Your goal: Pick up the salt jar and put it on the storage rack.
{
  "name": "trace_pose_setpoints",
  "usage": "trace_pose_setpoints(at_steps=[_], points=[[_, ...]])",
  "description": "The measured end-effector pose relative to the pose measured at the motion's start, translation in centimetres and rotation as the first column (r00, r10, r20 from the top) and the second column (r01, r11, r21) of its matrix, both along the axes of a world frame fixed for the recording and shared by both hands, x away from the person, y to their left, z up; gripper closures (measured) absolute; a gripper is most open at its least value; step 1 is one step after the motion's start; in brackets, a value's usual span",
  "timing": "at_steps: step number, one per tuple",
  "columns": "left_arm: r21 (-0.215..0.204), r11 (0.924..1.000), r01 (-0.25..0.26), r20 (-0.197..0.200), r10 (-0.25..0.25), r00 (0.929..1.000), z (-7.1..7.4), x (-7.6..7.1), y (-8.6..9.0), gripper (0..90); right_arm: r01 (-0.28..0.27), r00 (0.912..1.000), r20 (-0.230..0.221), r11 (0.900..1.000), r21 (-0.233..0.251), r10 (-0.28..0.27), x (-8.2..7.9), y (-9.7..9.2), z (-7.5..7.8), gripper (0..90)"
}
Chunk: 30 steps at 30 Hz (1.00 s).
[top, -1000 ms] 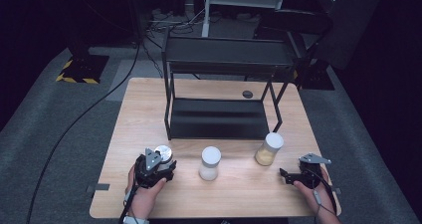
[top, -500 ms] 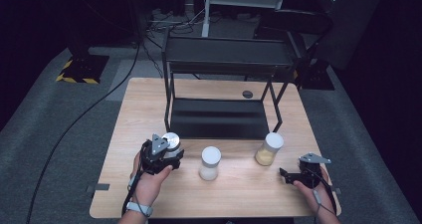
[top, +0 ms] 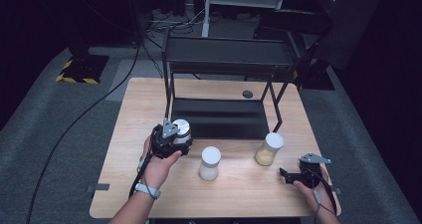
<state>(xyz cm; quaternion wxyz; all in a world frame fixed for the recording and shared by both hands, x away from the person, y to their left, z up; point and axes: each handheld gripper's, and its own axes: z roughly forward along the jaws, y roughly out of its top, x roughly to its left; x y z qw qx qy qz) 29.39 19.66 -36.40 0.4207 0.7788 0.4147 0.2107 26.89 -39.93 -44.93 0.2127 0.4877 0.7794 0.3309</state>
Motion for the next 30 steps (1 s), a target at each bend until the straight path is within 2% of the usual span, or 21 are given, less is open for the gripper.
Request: trace_pose_setpoints(at_steps=[3,7,13,25,28,29,30], points=[[-0.012,0.9999,0.003,-0.004,-0.003,1.0000,0.1,0.9,-0.1,30.5,0.000,1.0000,0.000,1.0000,0.000,0.000,0.0,0.0,0.0,1.4],[0.008,0.9999,0.013,0.001,-0.013,0.9999,0.5,2.0,-0.5,30.4,0.000,1.0000,0.000,1.0000,0.000,0.000,0.0,0.0,0.0,1.3],[0.011,0.9999,0.010,0.010,-0.010,0.9999,0.5,3.7,-1.1,30.5,0.000,1.0000,0.000,1.0000,0.000,0.000,0.0,0.0,0.0,1.3],[0.017,0.9998,0.003,0.021,-0.004,0.9998,-1.4,7.3,-2.4,30.4,-0.006,1.0000,-0.001,1.0000,0.001,0.006,0.1,-0.1,0.0,1.3],[-0.004,1.0000,-0.003,0.018,0.003,0.9998,-2.3,8.2,-2.4,30.4,-0.009,1.0000,-0.001,1.0000,0.001,0.009,0.1,-0.1,0.0,1.3],[0.012,0.9999,0.001,0.015,-0.002,0.9999,-2.3,8.5,-2.5,30.4,-0.009,1.0000,-0.001,1.0000,0.001,0.009,0.1,-0.1,0.0,1.3],[0.009,1.0000,0.001,0.014,-0.001,0.9999,-2.6,8.7,-2.6,30.4,-0.009,1.0000,-0.001,1.0000,0.001,0.009,0.1,-0.1,0.0,1.3]])
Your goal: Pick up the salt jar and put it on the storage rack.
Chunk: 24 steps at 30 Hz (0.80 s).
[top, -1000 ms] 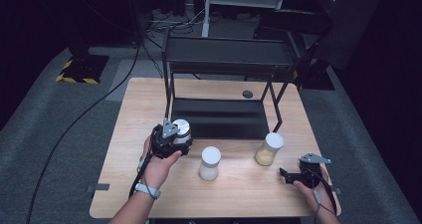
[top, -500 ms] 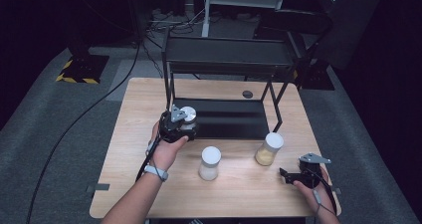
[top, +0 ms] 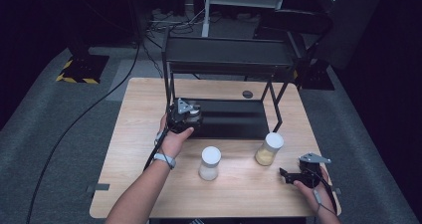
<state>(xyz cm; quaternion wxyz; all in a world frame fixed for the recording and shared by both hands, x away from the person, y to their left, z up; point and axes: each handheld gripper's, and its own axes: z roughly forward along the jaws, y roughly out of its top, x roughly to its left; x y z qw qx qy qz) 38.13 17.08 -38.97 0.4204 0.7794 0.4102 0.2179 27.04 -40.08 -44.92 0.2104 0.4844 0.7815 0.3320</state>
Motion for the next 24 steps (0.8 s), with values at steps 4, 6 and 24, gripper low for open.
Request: trace_pose_setpoints(at_steps=[4,6,24], points=[[0.010,0.9999,0.004,0.005,-0.004,1.0000,-0.5,0.7,-0.3,30.4,0.000,1.0000,0.000,1.0000,0.000,0.000,0.0,0.0,0.0,1.3],[0.003,1.0000,0.000,0.002,0.000,1.0000,-0.9,1.0,-0.4,30.4,0.000,1.0000,0.000,1.0000,0.000,0.000,0.0,0.0,0.0,1.3],[0.032,0.9993,0.019,-0.024,-0.018,0.9995,-3.2,2.2,-1.6,30.3,0.000,1.0000,0.000,1.0000,0.001,0.000,0.0,0.0,0.0,1.3]])
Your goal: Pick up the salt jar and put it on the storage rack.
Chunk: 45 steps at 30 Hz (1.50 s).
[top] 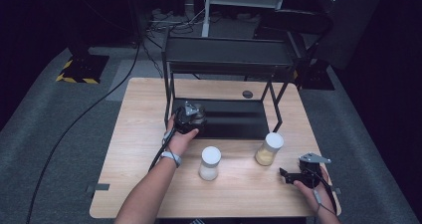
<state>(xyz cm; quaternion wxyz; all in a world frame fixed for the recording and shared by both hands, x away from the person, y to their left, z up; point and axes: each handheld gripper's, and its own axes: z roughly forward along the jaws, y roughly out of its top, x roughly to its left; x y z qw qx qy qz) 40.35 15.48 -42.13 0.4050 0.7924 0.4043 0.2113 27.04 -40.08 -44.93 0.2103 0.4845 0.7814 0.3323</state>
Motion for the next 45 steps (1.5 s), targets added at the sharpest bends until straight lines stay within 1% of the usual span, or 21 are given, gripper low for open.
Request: trace_pose_setpoints(at_steps=[7,10,12,18,20,21,22,24,26,29,30,32,35,39,40,44,45], points=[[0.000,1.0000,0.005,-0.018,-0.005,0.9998,-0.5,0.4,-0.3,30.3,0.000,1.0000,0.000,1.0000,0.000,0.000,0.0,0.0,0.0,1.3],[0.006,1.0000,0.008,-0.029,-0.007,0.9995,-0.7,0.6,-0.4,30.3,0.000,1.0000,0.000,1.0000,0.000,0.000,0.0,0.0,0.0,1.3],[-0.009,0.9999,0.005,-0.030,-0.005,0.9995,-1.0,0.6,-0.2,30.3,0.000,1.0000,0.000,1.0000,0.000,0.000,0.0,0.0,0.0,1.3],[-0.009,0.9999,0.005,-0.032,-0.005,0.9995,-0.9,0.8,-0.1,30.1,0.000,1.0000,0.000,1.0000,0.000,0.000,0.0,0.0,0.0,1.3],[-0.012,0.9999,-0.003,-0.034,0.003,0.9994,-0.9,0.7,-0.2,30.0,-0.001,1.0000,0.000,1.0000,0.000,0.001,0.0,0.0,0.0,1.3],[-0.018,0.9998,-0.008,-0.032,0.008,0.9995,-0.8,0.6,-0.2,29.2,0.000,1.0000,0.000,1.0000,0.000,0.000,0.0,0.0,0.0,1.3],[-0.026,0.9995,-0.018,-0.026,0.017,0.9995,-0.7,0.5,-0.3,25.0,0.000,1.0000,0.000,1.0000,0.000,0.000,0.0,0.0,0.0,1.3],[-0.043,0.9988,-0.023,-0.013,0.023,0.9997,-0.3,0.2,-0.3,18.5,0.000,1.0000,0.000,1.0000,0.000,0.000,0.0,0.0,0.0,1.3],[-0.054,0.9982,-0.025,0.002,0.025,0.9997,0.4,-0.1,-0.3,15.7,0.000,1.0000,0.000,1.0000,0.000,0.000,0.0,0.0,0.0,1.3],[-0.072,0.9972,-0.019,0.025,0.021,0.9995,1.3,-0.5,-0.3,14.5,0.000,1.0000,0.000,1.0000,0.000,0.000,0.0,0.0,0.0,1.3],[-0.073,0.9972,-0.016,0.031,0.018,0.9994,1.7,-0.6,-0.3,14.1,-0.001,1.0000,0.000,1.0000,0.000,0.001,0.0,0.0,0.0,1.3],[-0.089,0.9960,-0.011,0.045,0.015,0.9989,2.3,-0.9,-0.2,14.0,-0.001,1.0000,0.000,1.0000,0.000,0.001,0.0,0.0,0.0,1.3],[-0.081,0.9967,0.002,0.063,0.004,0.9980,3.6,-1.5,-0.1,13.7,0.000,1.0000,0.000,1.0000,0.000,0.000,0.0,0.0,0.0,1.3],[-0.099,0.9951,0.005,0.082,0.003,0.9967,4.7,-2.5,0.2,13.6,-0.003,1.0000,0.000,1.0000,0.000,0.003,0.0,0.0,0.0,1.3],[-0.096,0.9954,0.010,0.086,-0.001,0.9963,5.2,-2.8,0.4,13.6,-0.003,1.0000,-0.001,1.0000,0.000,0.003,0.0,0.0,0.0,1.3],[-0.087,0.9961,0.016,0.102,-0.007,0.9947,6.3,-3.8,0.8,13.5,-0.011,0.9999,0.000,0.9999,-0.001,0.011,0.2,-0.1,0.0,1.3],[-0.091,0.9958,0.015,0.105,-0.005,0.9945,6.5,-4.0,0.9,13.5,-0.012,0.9999,0.001,0.9999,-0.001,0.012,0.2,-0.1,0.0,1.4]])
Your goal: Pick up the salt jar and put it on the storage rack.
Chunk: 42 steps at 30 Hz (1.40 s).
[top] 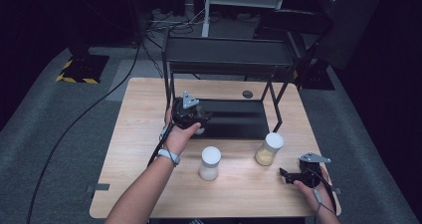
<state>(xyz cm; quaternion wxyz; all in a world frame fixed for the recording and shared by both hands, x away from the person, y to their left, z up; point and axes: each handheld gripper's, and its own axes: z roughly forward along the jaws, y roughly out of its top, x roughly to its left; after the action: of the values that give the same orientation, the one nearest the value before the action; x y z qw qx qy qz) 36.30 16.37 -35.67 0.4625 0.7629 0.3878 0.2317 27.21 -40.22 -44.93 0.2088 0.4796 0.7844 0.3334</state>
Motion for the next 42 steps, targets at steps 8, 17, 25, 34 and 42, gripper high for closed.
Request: trace_pose_setpoints(at_steps=[8,17,25,34,42], points=[[0.004,1.0000,0.000,0.022,0.000,0.9998,1.6,-2.4,1.5,12.9,0.000,1.0000,0.000,1.0000,0.000,0.000,0.0,0.0,0.0,1.4],[0.013,0.9998,-0.012,0.025,0.012,0.9996,2.4,-5.1,4.0,10.9,0.000,1.0000,0.000,1.0000,0.000,0.000,0.0,0.0,0.0,1.3],[0.025,0.9994,-0.026,0.026,0.025,0.9993,2.4,-7.5,6.4,10.3,0.000,1.0000,0.000,1.0000,0.000,0.000,0.0,0.0,0.0,1.3],[0.042,0.9980,-0.048,-0.001,0.048,0.9988,1.1,-8.8,8.1,9.2,-0.001,1.0000,0.000,1.0000,0.001,0.001,0.0,0.0,0.0,1.2],[0.054,0.9967,-0.060,-0.028,0.061,0.9977,-1.1,-9.9,8.7,9.0,-0.001,1.0000,-0.001,1.0000,0.000,0.001,0.0,0.0,0.0,1.2]])
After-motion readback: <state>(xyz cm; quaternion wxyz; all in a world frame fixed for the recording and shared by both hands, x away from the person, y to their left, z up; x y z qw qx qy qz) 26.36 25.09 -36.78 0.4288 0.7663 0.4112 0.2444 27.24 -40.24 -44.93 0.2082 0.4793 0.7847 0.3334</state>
